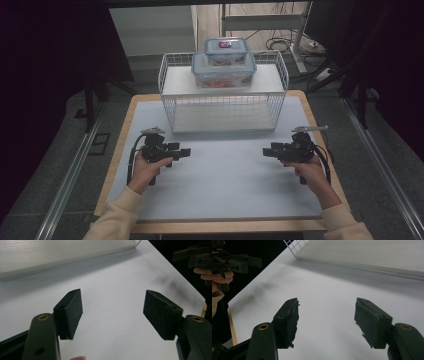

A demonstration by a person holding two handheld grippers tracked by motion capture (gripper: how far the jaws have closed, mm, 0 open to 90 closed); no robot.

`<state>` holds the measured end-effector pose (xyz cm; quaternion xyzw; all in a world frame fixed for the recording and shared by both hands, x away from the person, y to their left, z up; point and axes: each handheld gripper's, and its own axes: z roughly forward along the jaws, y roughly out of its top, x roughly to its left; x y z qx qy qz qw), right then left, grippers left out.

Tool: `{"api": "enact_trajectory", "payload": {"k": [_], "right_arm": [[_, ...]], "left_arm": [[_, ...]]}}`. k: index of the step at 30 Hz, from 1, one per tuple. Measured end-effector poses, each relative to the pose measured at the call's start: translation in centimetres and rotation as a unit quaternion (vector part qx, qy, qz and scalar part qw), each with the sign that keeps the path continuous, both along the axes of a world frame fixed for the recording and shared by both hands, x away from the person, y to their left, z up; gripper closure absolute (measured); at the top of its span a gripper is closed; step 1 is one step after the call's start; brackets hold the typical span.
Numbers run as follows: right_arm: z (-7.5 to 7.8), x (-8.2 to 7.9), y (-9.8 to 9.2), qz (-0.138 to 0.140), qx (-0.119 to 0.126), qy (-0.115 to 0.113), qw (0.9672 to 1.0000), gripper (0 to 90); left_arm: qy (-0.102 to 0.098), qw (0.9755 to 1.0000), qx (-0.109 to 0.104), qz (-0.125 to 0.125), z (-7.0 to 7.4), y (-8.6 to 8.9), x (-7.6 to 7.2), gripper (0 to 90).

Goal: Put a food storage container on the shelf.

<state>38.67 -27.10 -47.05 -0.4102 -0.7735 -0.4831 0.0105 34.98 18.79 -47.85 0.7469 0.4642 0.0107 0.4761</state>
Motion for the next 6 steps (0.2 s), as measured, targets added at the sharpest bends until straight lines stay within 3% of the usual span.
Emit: {"api": "enact_trajectory", "payload": {"k": [6], "right_arm": [[0.0,0.03,-0.05,0.0,0.001,0.0,1.0,34.8]], "left_arm": [[0.002,1.0,0.003,-0.002,-0.17,-0.12,0.08,31.2]]}}
